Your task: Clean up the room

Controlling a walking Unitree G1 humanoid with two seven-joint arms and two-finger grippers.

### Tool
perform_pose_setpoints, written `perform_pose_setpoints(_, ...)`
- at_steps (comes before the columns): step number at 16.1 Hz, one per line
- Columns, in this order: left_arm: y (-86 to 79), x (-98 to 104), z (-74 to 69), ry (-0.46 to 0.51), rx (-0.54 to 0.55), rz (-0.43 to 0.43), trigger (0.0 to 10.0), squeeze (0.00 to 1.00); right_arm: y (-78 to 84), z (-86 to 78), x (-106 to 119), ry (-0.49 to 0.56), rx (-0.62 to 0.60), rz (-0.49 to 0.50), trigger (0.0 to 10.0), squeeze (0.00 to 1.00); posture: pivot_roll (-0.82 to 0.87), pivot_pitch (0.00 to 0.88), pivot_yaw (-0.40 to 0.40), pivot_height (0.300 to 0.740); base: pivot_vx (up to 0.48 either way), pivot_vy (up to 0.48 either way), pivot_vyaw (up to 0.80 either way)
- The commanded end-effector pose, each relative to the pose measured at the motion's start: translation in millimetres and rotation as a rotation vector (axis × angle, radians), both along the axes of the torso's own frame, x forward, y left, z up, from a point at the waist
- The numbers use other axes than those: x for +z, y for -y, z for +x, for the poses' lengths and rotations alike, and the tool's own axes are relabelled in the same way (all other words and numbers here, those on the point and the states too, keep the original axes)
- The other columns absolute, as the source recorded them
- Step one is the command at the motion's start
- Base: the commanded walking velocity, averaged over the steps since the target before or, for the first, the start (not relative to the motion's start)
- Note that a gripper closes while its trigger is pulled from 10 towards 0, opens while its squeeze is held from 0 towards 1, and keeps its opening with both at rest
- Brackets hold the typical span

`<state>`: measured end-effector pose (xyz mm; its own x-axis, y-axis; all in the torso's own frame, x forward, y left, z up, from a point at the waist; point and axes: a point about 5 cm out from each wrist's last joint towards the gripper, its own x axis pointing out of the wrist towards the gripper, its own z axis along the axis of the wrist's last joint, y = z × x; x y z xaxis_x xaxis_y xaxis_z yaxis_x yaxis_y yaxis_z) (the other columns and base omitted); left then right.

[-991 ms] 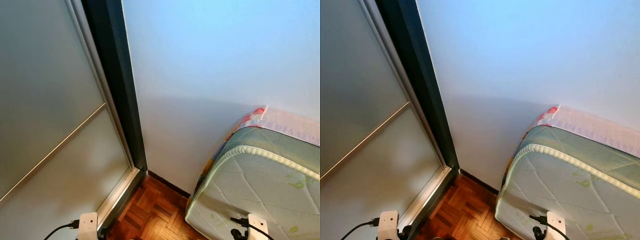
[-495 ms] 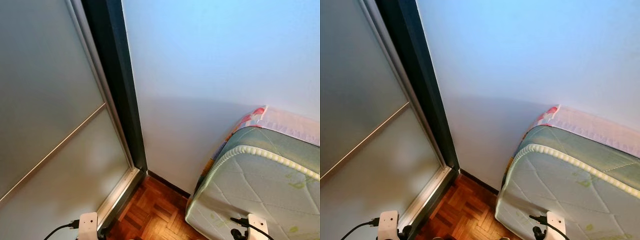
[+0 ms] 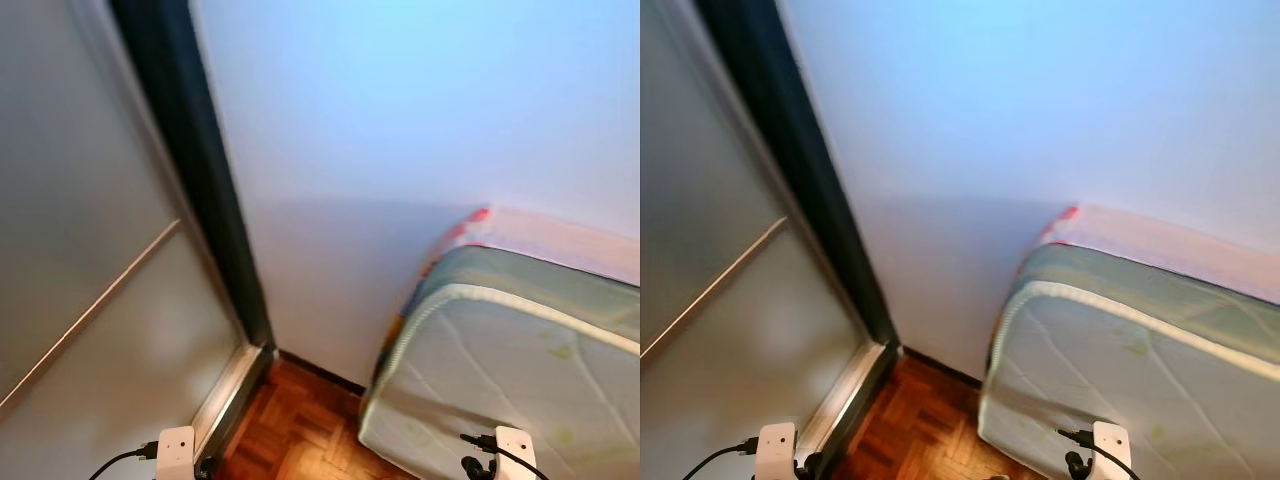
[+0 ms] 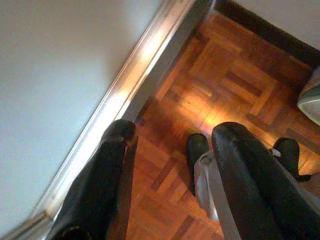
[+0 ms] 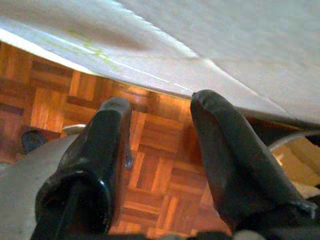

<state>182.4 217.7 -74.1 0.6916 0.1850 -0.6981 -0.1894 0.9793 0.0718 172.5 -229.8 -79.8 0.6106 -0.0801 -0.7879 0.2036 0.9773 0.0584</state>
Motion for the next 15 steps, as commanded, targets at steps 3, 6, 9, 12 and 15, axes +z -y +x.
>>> perform_pose_setpoints(3,-23.4,-13.9,-37.5,-0.149,0.078,-0.098,10.0,0.0,-21.1,-31.7,-18.5,-0.133,-0.021,0.073,10.0,0.0,0.09,0.0,-0.069,0.719,0.0,0.0,-0.74)
perform_pose_setpoints(6,-23.3,-14.2,-38.5,-0.148,0.084,-0.094,10.0,0.0,-20.3,-30.8,-17.9,-0.134,0.002,0.069,10.0,0.0,0.1,0.0,-0.075,0.719,0.0,0.0,-0.75)
perform_pose_setpoints(9,-23.6,-14.7,-40.0,-0.154,0.081,-0.091,10.0,0.0,-20.4,-31.5,-18.1,-0.133,-0.001,0.074,10.0,0.0,0.09,0.0,-0.073,0.719,0.0,0.0,-0.75)
perform_pose_setpoints(12,-24.3,-14.2,-39.3,-0.152,0.077,-0.092,10.0,0.0,-21.8,-32.4,-18.7,-0.137,-0.004,0.082,10.0,0.0,0.09,0.0,-0.064,0.719,0.0,0.0,-0.75)
perform_pose_setpoints(15,-28.6,-12.7,-38.7,-0.153,0.056,-0.06,10.0,0.0,-23.6,-32.7,-19.1,-0.136,-0.009,0.089,10.0,0.0,0.09,0.0,-0.058,0.719,0.0,-0.136,-0.75)
